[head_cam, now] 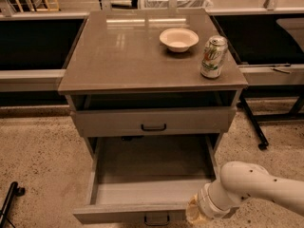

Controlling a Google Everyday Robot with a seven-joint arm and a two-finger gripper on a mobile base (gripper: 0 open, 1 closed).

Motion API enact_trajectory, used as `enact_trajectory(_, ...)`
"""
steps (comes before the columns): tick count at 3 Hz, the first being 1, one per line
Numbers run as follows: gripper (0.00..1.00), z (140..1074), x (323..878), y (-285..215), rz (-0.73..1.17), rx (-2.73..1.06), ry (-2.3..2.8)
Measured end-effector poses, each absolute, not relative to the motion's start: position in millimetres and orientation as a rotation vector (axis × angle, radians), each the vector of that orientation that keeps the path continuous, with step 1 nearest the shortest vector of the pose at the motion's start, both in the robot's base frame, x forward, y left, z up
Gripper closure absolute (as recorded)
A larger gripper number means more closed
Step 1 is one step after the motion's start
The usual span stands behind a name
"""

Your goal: Close middle drawer

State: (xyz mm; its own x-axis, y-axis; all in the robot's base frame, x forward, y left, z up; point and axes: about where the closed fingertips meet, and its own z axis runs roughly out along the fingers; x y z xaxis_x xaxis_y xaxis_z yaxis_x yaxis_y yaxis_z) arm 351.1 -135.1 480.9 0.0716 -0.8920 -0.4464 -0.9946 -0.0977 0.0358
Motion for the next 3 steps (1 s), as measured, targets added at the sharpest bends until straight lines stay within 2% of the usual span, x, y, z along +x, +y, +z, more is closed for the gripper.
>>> enact_trajectory(3, 0.11, 448.6, 351.2, -129.4, 0.454, -2.079, 1.865)
